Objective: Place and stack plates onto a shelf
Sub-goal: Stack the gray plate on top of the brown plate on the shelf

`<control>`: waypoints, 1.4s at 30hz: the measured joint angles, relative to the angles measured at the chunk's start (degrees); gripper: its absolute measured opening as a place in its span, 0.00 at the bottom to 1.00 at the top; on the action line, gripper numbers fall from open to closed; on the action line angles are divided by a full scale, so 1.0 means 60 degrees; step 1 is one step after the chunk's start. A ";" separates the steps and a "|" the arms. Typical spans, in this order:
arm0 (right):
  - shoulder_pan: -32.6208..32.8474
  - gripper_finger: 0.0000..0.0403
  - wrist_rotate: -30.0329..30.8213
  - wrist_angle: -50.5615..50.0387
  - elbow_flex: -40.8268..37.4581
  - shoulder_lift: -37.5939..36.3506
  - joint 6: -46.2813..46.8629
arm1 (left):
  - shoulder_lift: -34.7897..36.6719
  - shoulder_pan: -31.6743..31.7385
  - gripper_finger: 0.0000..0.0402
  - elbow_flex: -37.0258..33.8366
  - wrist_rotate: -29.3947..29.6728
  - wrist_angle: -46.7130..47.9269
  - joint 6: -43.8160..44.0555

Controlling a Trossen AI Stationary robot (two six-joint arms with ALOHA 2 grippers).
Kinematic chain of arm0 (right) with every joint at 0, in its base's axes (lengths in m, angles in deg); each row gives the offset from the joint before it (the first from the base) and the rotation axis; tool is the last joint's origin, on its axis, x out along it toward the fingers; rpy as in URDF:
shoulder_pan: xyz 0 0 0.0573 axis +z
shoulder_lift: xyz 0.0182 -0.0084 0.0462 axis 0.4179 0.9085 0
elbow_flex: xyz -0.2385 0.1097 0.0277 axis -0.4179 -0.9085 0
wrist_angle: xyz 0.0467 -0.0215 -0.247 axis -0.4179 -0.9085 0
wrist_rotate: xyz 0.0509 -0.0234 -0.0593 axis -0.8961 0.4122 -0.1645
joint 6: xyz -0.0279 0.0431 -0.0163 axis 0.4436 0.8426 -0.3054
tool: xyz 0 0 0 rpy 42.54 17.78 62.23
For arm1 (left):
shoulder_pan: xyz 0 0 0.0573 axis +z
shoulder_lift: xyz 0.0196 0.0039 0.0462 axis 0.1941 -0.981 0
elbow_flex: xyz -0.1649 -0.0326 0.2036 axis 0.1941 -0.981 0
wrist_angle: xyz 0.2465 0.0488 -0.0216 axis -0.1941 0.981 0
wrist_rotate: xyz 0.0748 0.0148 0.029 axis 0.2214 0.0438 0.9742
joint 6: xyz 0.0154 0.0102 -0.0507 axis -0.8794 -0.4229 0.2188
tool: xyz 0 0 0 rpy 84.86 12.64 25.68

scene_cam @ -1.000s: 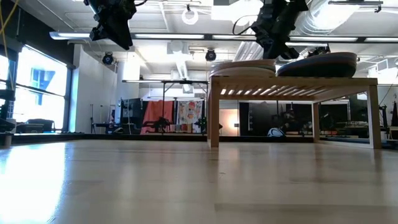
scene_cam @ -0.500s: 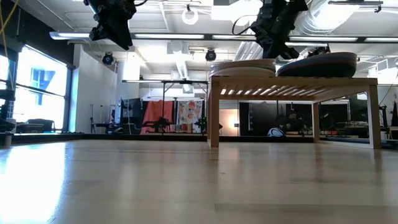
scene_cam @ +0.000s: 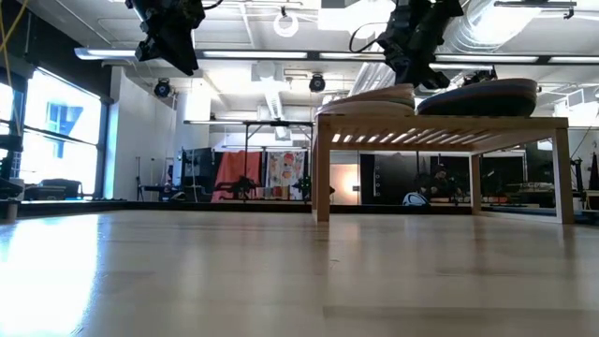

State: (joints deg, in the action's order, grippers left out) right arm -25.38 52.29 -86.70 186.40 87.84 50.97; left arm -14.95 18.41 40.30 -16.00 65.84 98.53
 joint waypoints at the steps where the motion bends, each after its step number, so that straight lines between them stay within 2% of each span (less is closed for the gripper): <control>1: 0.0003 0.07 0.0002 0.0000 0.0000 0.0000 0.0000 | 0.0000 0.0000 0.19 0.0003 0.0000 0.0000 0.0000; 5: 0.0062 0.18 0.0376 0.0121 0.0000 0.0000 0.0111 | 0.0000 0.0000 0.19 0.0003 0.0000 0.0000 0.0002; 9: 0.0062 0.23 0.0527 0.0305 0.0000 0.0000 0.0142 | 0.0000 0.0000 0.19 0.0002 0.0000 0.0000 0.0001; 20: 0.0109 0.24 0.0341 -0.0124 0.0823 -0.0026 0.0339 | 0.0000 -0.0004 0.19 0.0003 0.0000 -0.0004 0.0000; 26: 0.0823 0.24 0.0283 -0.0380 0.0340 -0.0022 0.0745 | -0.0004 -0.0004 0.19 0.0003 0.0000 -0.0006 0.0000; 37: 0.2115 0.24 0.2502 -0.0277 0.0142 -0.0015 0.1275 | -0.0001 0.0000 0.19 0.0002 0.0000 -0.0007 -0.0007; 42: 0.2368 0.24 0.2689 -0.0288 0.0142 0.0217 0.1462 | -0.0004 0.0000 0.19 0.0003 0.0000 -0.0011 -0.0004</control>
State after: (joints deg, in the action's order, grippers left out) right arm -11.18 68.43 -88.43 187.26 89.14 59.74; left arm -14.98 18.41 40.32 -16.00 65.77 98.51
